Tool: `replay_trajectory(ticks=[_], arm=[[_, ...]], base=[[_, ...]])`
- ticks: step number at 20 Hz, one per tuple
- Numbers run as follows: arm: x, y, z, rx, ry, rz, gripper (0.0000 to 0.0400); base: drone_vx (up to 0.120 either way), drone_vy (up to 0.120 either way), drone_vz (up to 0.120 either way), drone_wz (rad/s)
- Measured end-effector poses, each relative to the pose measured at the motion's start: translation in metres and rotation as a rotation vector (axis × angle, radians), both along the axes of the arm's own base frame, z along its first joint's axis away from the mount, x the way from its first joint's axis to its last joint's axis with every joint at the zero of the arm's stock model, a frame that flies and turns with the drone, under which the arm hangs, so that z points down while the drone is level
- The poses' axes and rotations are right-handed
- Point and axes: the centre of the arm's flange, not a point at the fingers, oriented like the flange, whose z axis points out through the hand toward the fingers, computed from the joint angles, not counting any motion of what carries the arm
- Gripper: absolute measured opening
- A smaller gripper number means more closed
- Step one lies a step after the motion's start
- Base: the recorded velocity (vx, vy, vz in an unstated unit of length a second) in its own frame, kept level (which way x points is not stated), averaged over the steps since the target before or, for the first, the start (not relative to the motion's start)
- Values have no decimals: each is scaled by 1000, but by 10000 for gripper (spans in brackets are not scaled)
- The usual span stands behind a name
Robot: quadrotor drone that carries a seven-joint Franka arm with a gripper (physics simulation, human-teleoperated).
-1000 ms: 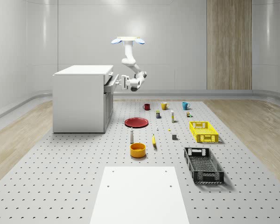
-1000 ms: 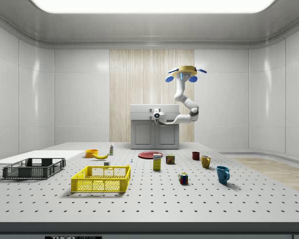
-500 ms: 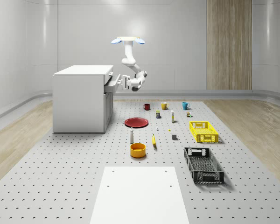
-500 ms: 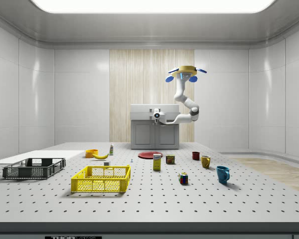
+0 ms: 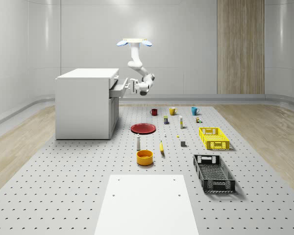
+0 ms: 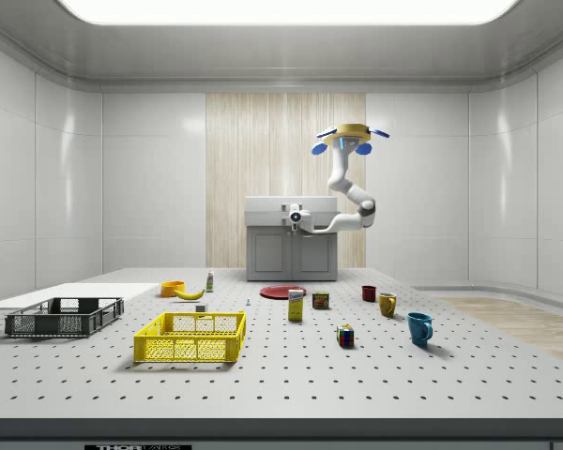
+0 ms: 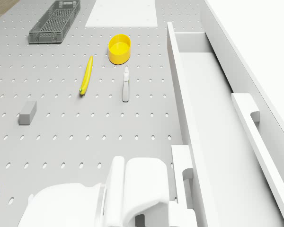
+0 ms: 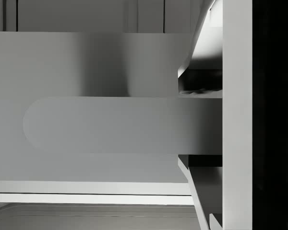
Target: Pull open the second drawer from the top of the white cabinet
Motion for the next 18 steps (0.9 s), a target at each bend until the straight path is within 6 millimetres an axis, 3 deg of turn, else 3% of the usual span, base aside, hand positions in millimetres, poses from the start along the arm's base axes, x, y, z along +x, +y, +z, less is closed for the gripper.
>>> replay_trajectory(ticks=[17, 18], arm=[[-1, -62, 3, -7, 21, 0, 164], [1, -64, -4, -3, -21, 0, 149]], base=[[0, 0, 0, 0], [0, 0, 0, 0]])
